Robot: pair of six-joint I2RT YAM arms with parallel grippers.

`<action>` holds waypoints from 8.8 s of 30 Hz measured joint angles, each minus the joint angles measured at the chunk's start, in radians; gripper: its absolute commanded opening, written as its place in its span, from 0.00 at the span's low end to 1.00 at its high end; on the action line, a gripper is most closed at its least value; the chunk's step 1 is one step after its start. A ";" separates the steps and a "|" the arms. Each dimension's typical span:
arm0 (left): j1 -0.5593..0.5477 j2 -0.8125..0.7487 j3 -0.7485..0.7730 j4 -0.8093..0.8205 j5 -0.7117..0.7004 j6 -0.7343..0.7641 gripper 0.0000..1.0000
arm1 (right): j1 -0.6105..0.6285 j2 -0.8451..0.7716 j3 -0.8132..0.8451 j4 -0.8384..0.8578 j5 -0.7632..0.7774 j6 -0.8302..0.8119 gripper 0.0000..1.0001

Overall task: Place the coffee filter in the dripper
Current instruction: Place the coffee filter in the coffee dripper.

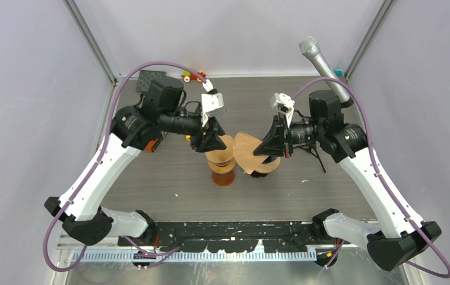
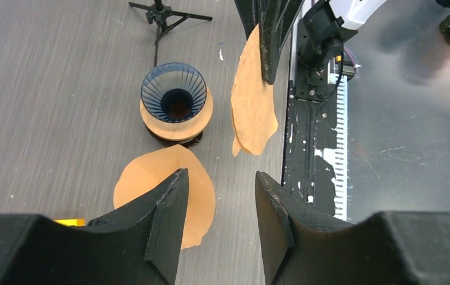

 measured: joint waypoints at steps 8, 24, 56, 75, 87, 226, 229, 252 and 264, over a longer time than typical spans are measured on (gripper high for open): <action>0.000 0.062 0.027 0.032 0.026 -0.047 0.47 | -0.001 0.003 0.000 -0.002 -0.002 0.000 0.00; 0.000 0.069 0.027 0.064 0.024 -0.073 0.46 | -0.001 0.003 0.000 -0.001 -0.019 0.000 0.00; 0.000 0.096 -0.015 0.127 0.061 -0.121 0.45 | -0.001 -0.002 0.000 -0.001 -0.026 0.000 0.00; 0.000 0.141 -0.016 0.127 0.079 -0.125 0.45 | -0.001 0.002 0.000 0.000 -0.038 0.000 0.00; 0.000 0.141 -0.018 0.128 0.236 -0.154 0.45 | -0.001 0.002 0.000 0.019 -0.015 0.005 0.00; 0.014 0.313 -0.037 0.407 -0.384 -0.787 0.00 | 0.344 0.202 0.260 -0.026 1.415 -0.122 0.01; 0.014 0.313 -0.035 0.405 -0.383 -0.784 0.00 | 0.344 0.202 0.258 -0.023 1.413 -0.119 0.14; 0.014 0.321 -0.025 0.410 -0.333 -0.830 0.00 | 0.344 0.283 0.236 0.000 1.350 -0.044 0.34; 0.014 0.321 -0.026 0.431 -0.311 -0.850 0.10 | 0.349 0.294 0.222 0.037 1.458 -0.052 0.10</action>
